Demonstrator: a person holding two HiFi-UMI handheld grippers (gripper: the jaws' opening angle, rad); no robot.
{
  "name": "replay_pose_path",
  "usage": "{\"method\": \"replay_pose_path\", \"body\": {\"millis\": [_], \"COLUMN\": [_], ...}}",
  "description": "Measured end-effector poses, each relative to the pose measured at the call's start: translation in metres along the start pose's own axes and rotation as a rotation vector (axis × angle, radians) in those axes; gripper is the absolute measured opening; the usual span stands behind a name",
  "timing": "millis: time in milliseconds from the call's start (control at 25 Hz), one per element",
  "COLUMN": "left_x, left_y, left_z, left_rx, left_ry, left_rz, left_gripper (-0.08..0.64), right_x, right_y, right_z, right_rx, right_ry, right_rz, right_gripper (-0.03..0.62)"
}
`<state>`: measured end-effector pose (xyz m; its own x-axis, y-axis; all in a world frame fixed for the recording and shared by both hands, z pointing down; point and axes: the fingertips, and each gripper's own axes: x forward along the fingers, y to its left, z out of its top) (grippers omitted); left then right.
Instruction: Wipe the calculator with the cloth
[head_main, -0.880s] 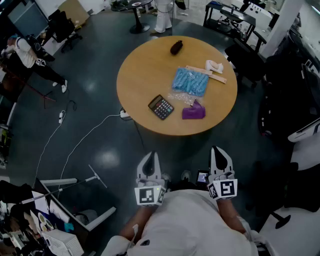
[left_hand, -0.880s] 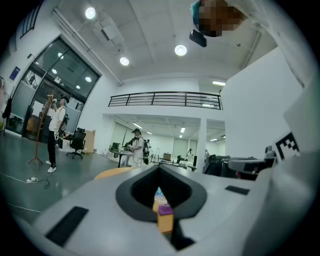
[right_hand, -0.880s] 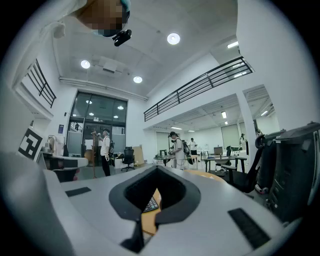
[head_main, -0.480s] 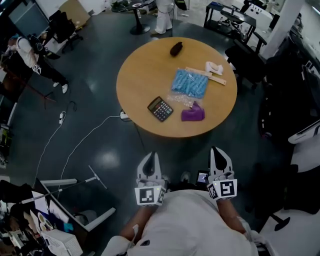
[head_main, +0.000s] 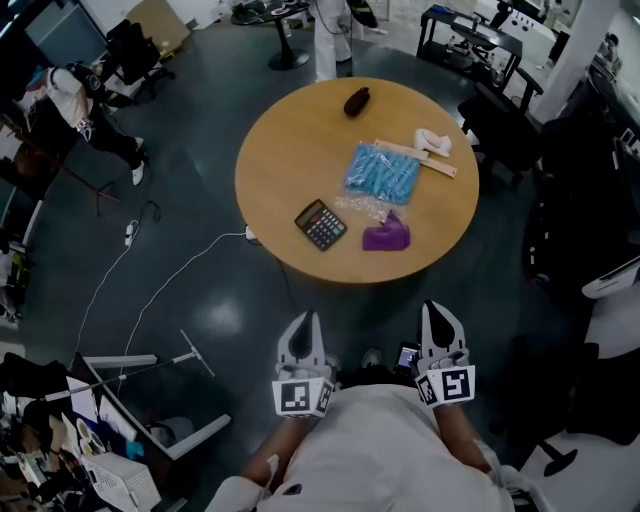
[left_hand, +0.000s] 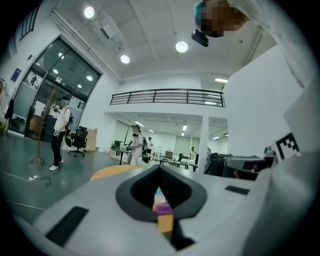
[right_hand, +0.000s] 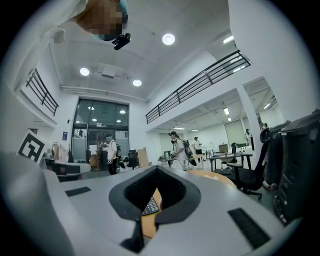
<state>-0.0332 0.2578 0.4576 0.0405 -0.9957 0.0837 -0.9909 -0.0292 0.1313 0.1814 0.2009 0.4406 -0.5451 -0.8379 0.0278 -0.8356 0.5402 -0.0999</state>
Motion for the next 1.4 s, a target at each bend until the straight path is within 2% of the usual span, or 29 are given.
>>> {"method": "replay_pose_path", "body": {"millis": [160,280,520,640,800,1000,1080,1280,1400], "left_x": [0.007,0.013,0.061,0.097,0.145,0.190,0.203,0.231,0.248], "left_y": [-0.003,0.006,0.036,0.050,0.068,0.092,0.100,0.128,0.161], "left_z": [-0.007,-0.008,-0.015,-0.019,-0.018,-0.014,-0.016,-0.052,-0.092], "left_rx": [0.025,0.014,0.004,-0.012,-0.009,-0.002,-0.003,-0.053,-0.058], "left_ry": [0.015,0.033,0.042,0.044,0.057,0.078,0.097,0.155,0.243], "left_rz": [0.009,0.025,0.015,-0.016,-0.099,-0.148,-0.145,-0.099,-0.056], "left_gripper": [0.006,0.006,0.006,0.006,0.006,0.006,0.006,0.006,0.006], "right_x": [0.016,0.028,0.076,0.107,0.150,0.193,0.206,0.229,0.240], "right_y": [-0.008,-0.010,-0.020,-0.027,-0.029,-0.035,-0.038,-0.050,-0.055], "right_z": [-0.005,-0.007,-0.008,-0.012,-0.010,0.001,0.002,-0.002,-0.001], "right_rx": [-0.014,-0.012,-0.031,-0.035,-0.035,-0.032,-0.033,-0.037,-0.043], "right_ry": [0.003,0.015,0.004,0.004,0.012,0.002,0.006,0.029,0.031], "right_rz": [0.034,0.048,0.029,-0.003,-0.043,-0.078,-0.080,-0.059,-0.039], "right_gripper": [0.015,0.015,0.015,0.015,0.015,0.015,0.015,0.015,0.015]}}
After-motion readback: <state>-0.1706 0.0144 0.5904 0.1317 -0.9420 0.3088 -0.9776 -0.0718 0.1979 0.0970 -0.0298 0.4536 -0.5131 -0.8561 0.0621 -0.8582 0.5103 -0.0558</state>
